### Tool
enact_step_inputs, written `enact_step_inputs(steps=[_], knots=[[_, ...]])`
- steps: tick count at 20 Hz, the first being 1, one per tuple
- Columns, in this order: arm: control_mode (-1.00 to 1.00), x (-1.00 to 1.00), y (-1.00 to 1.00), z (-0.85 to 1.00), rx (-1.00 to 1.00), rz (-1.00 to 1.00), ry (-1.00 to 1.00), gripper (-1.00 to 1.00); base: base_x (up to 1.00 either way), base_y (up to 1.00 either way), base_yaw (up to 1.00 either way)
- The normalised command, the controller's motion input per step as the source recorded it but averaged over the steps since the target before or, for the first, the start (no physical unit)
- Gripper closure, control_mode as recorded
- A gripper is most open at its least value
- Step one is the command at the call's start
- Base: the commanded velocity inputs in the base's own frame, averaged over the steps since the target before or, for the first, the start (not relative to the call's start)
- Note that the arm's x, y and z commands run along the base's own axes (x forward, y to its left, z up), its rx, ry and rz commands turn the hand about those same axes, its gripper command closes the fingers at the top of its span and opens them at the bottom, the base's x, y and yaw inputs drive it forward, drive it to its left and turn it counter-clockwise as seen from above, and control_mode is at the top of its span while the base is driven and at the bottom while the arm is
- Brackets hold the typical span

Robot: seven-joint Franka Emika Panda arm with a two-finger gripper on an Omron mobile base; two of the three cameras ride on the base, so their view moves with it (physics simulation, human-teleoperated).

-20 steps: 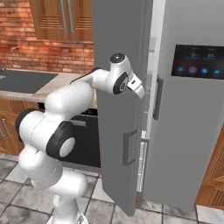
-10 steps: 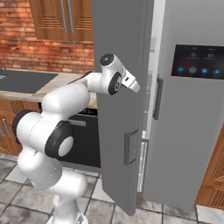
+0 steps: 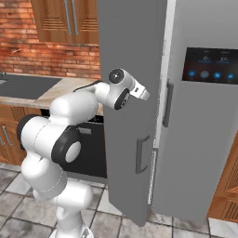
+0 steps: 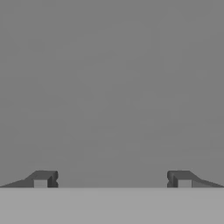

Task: Take the bottled waters from the counter and place them in the freezer to freeze. Close the freezer door after placing the bottles.

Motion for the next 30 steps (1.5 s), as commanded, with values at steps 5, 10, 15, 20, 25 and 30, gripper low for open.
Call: enact_step_inputs(steps=[5, 10, 15, 20, 25, 30], knots=[[-1.0, 0.38, 0.0, 0.01, -0.01, 0.02, 0.07, -1.0, 0.0, 0.0, 0.0], [-1.0, 0.47, -0.02, 0.06, -0.01, 0.04, 0.03, -1.0, 0.0, 0.0, 0.0], [-1.0, 0.33, 0.0, 0.05, 0.0, 0.06, 0.0, -1.0, 0.0, 0.0, 0.0], [-1.0, 0.2, 0.0, 0.0, 0.0, 0.05, -0.01, -1.0, 0.0, 0.0, 0.0], [-1.0, 0.21, -0.03, 0.0, 0.0, 0.07, -0.03, -1.0, 0.0, 0.0, 0.0], [-1.0, 0.22, 0.0, 0.0, 0.0, 0.06, -0.06, -1.0, 0.0, 0.0, 0.0]])
